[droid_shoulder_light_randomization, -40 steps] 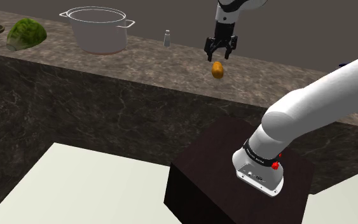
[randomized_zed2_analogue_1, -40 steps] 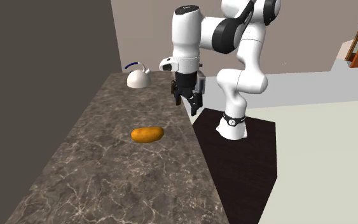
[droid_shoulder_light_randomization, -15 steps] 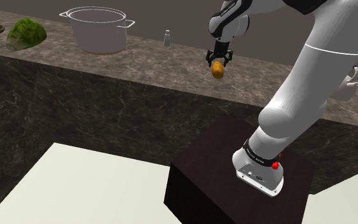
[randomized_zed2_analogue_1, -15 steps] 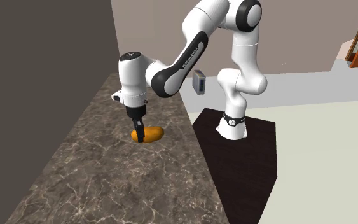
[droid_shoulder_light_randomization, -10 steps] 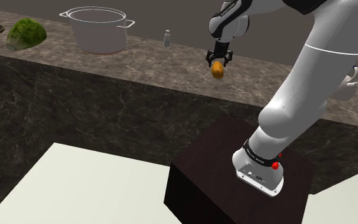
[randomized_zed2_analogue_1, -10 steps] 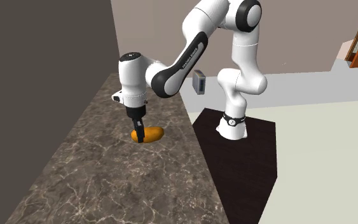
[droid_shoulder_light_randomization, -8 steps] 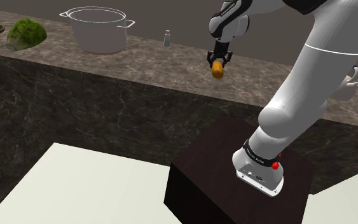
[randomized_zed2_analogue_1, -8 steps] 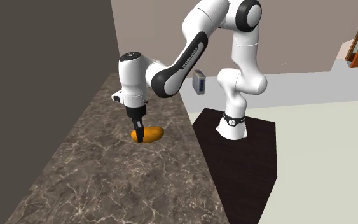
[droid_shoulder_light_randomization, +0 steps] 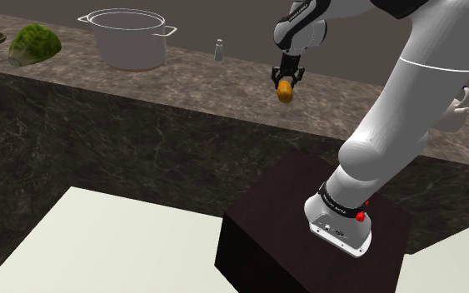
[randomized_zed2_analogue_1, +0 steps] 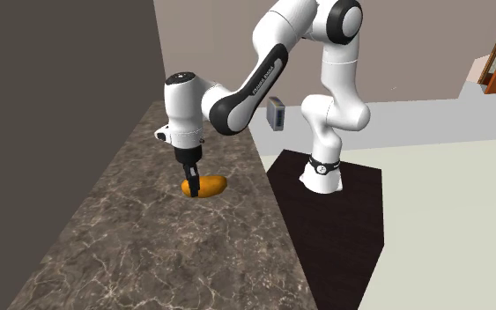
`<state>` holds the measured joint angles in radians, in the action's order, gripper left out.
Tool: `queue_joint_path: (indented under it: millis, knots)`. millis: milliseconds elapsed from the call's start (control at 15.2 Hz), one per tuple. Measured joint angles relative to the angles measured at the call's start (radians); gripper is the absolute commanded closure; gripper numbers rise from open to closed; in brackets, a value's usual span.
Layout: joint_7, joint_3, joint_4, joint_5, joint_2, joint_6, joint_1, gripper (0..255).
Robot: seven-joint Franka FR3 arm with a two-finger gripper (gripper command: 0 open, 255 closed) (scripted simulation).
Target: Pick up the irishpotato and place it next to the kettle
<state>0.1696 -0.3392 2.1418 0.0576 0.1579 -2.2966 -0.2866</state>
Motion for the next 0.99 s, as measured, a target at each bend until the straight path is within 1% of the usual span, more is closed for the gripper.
queue_joint_path:
  millis: [264,990]
  knots:
    - [0.003,-0.001,-0.009,0.006,-0.017,0.026,0.002,255]
    - [0.009,-0.002,-0.081,0.028,-0.089,0.167,0.008,255]
